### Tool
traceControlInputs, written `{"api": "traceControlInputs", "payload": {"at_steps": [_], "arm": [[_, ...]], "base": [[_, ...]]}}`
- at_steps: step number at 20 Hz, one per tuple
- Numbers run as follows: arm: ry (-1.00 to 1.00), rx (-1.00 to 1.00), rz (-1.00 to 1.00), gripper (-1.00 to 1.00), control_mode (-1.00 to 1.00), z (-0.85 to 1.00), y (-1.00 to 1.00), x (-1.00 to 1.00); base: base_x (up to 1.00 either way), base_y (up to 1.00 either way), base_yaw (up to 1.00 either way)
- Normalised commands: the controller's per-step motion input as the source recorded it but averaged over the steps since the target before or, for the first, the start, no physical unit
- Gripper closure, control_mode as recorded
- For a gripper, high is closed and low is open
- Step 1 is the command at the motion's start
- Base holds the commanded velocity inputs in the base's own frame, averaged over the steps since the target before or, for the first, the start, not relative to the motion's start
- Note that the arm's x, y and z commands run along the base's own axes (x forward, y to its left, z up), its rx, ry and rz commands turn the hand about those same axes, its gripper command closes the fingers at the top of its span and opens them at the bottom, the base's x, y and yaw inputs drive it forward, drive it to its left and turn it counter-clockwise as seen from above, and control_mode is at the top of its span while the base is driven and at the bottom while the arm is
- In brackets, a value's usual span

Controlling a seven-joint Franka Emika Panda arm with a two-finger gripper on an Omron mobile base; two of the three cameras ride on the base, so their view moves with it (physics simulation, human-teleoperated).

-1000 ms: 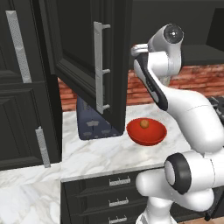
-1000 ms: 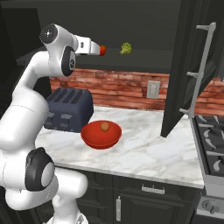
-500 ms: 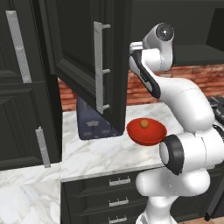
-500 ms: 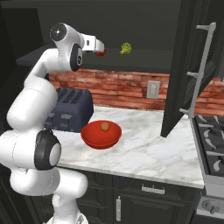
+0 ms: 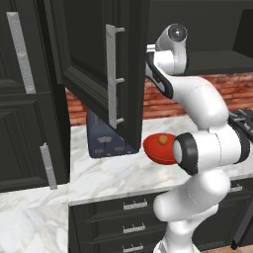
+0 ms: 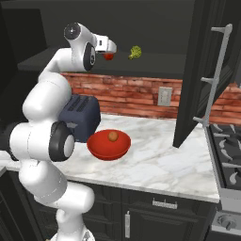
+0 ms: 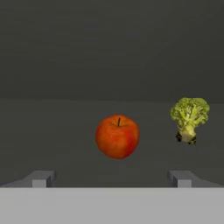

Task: Open the cabinet. Pick the apple and tangerine from the cabinet and place them into the bowl. Then close the cabinet.

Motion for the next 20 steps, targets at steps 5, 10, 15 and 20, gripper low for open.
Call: {"api": "traceControlInputs", "payload": {"at_steps": [5, 10, 15, 20], "arm": [[0.02, 0.0, 0.0, -1.0, -1.0, -0.02, -0.08, 0.33], [0.0, 0.0, 0.0, -1.0, -1.0, -0.01, -0.14, 0.13], [0.0, 0.0, 0.0, -1.0, -1.0, -0.09, 0.0, 0.0], [0.0, 0.0, 0.0, -1.0, -1.0, -0.18, 0.0, 0.02]], "base": [[0.0, 0.0, 0.0], [0.0, 0.0, 0.0], [0.0, 0.0, 0.0], [0.0, 0.0, 0.0]]}}
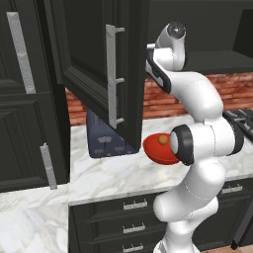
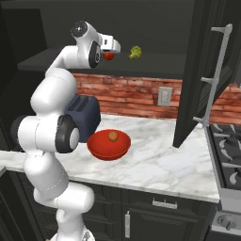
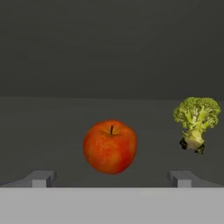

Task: Open the cabinet. Pick the apple and tangerine from the cabinet and place them into the bowl. Then close the cabinet.

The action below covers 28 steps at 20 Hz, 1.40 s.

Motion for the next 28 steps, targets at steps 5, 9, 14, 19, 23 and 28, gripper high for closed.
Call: {"api": "traceControlInputs", "payload": {"at_steps": [5, 9, 14, 19, 23, 28], "arm": [[0.0, 0.0, 0.0, -1.0, -1.0, -0.08, 0.0, 0.17], [0.0, 0.0, 0.0, -1.0, -1.0, -0.16, 0.0, 0.38], [0.0, 0.0, 0.0, -1.0, -1.0, -0.19, 0.0, 0.54], [0.0, 0.0, 0.0, -1.0, -1.0, -0.19, 0.0, 0.58], [0.0, 0.0, 0.0, 1.0, -1.0, -0.11, 0.0, 0.2], [0.0, 0.0, 0.0, 1.0, -1.0, 0.0, 0.0, -0.13]], "base": [[0.0, 0.0, 0.0], [0.0, 0.0, 0.0], [0.0, 0.0, 0.0], [0.0, 0.0, 0.0], [0.0, 0.0, 0.0], [0.0, 0.0, 0.0]]}}
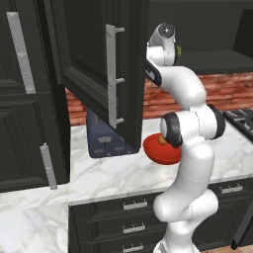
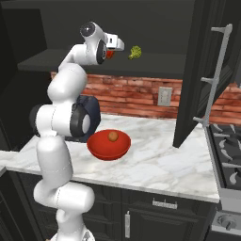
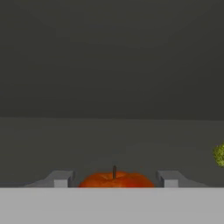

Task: Open the cabinet. Pick the apple and tangerine from the cabinet and place them into the bowl. Then close the cabinet.

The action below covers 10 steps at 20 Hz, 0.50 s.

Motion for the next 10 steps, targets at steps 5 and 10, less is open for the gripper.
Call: {"api": "traceControlInputs", "payload": {"at_steps": [5, 10], "arm": [[0.0, 0.0, 0.0, 1.0, -1.0, 0.0, 0.0, -0.45], [-0.06, 0.04, -0.02, 1.0, -1.0, 0.0, -0.08, -0.99]], "base": [[0.0, 0.0, 0.0], [0.0, 0.0, 0.0]]}}
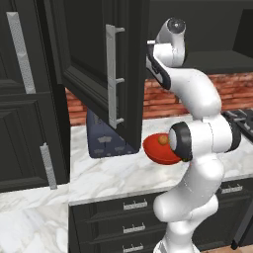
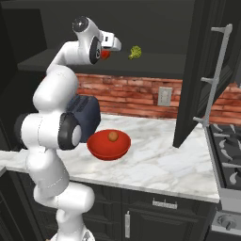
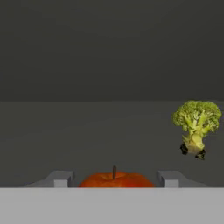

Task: Open the cabinet. Pick the apple and tangerine from the cabinet and place them into the bowl. Then close the cabinet.

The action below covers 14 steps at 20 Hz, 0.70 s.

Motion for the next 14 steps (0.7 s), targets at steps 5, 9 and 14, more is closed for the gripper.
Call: {"api": "traceControlInputs", "payload": {"at_steps": [5, 9, 14], "arm": [[-0.02, 0.14, -0.05, 1.0, -1.0, 0.28, -0.17, -1.0], [0.0, 0.15, -0.08, 1.0, -1.0, 0.62, -0.13, -1.0], [-0.01, 0.09, -0.05, 1.0, -1.0, 0.46, -0.1, -1.0]], "base": [[0.0, 0.0, 0.0], [0.0, 0.0, 0.0], [0.0, 0.0, 0.0]]}}
